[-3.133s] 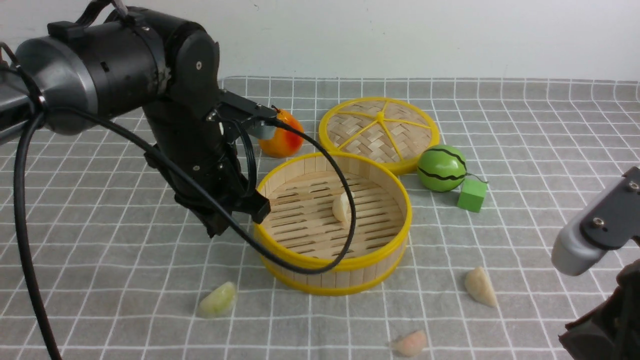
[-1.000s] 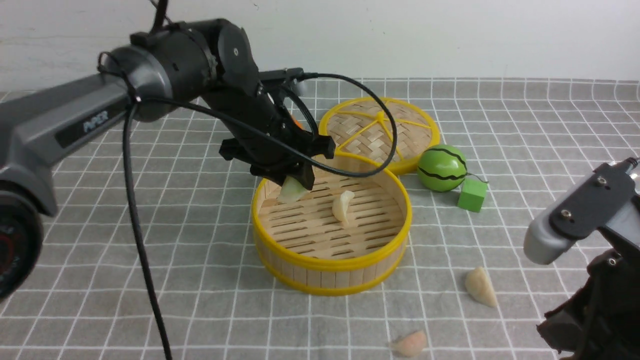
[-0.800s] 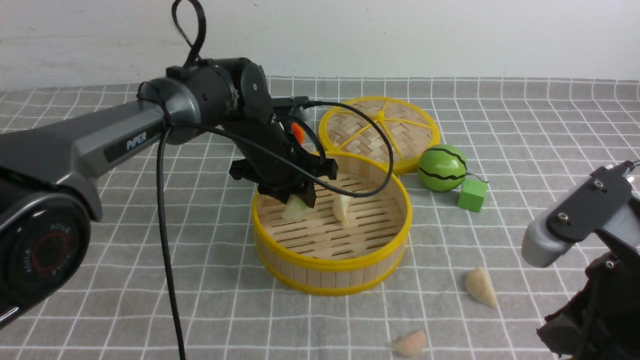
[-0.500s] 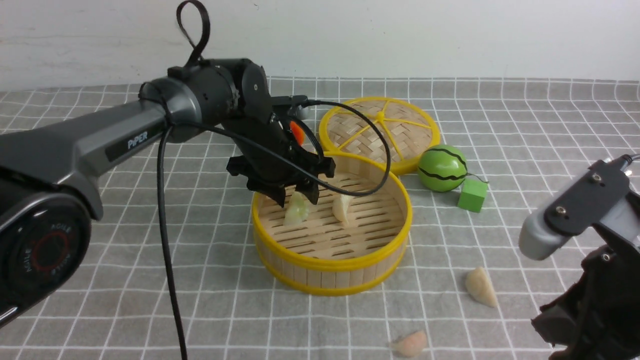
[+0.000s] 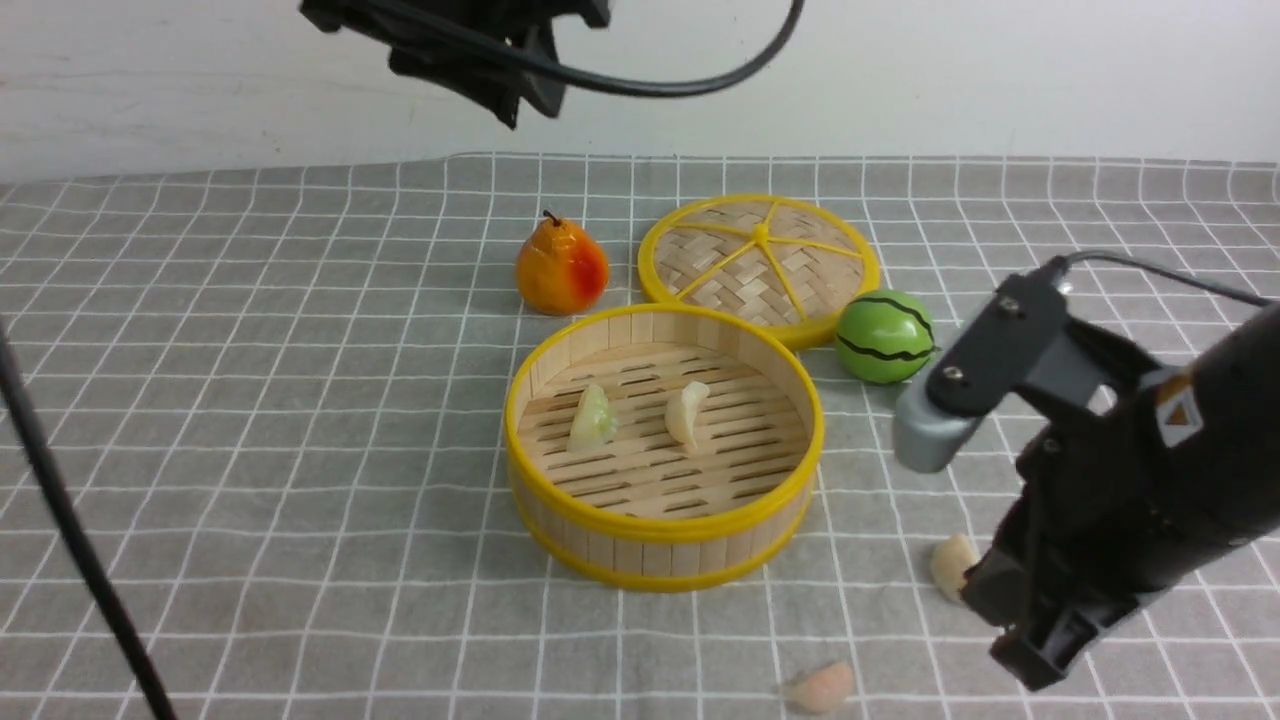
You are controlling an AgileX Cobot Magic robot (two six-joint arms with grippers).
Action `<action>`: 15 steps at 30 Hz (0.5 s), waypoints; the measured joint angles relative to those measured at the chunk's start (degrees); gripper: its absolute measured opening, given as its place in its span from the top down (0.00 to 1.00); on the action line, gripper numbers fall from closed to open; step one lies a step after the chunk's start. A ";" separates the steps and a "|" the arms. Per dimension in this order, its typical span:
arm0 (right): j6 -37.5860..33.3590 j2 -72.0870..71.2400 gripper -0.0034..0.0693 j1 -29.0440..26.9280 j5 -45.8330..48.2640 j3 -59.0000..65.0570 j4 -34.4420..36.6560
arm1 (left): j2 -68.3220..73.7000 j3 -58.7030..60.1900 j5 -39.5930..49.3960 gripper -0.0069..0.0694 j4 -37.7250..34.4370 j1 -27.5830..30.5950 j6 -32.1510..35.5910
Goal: Put the dumplings into the steamer on the table with the grey tablecloth.
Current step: 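Reach for and grasp a dumpling lying on the table beside the steamer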
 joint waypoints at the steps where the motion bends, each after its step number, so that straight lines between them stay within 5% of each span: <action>1: -2.90 1.28 0.89 0.00 0.00 -0.26 1.94 | -1.51 0.64 0.00 0.79 0.90 0.00 0.00; 5: -12.51 4.87 0.89 0.00 0.05 -0.57 7.52 | -7.93 4.53 0.00 0.93 4.42 0.00 0.00; 10: -20.82 9.37 0.86 0.00 -1.59 -0.63 10.80 | -17.70 15.42 0.05 0.93 6.04 0.00 -0.27; 15: -29.60 15.44 0.61 0.00 -6.95 -0.68 11.17 | -26.87 31.75 0.05 0.93 2.03 0.00 0.60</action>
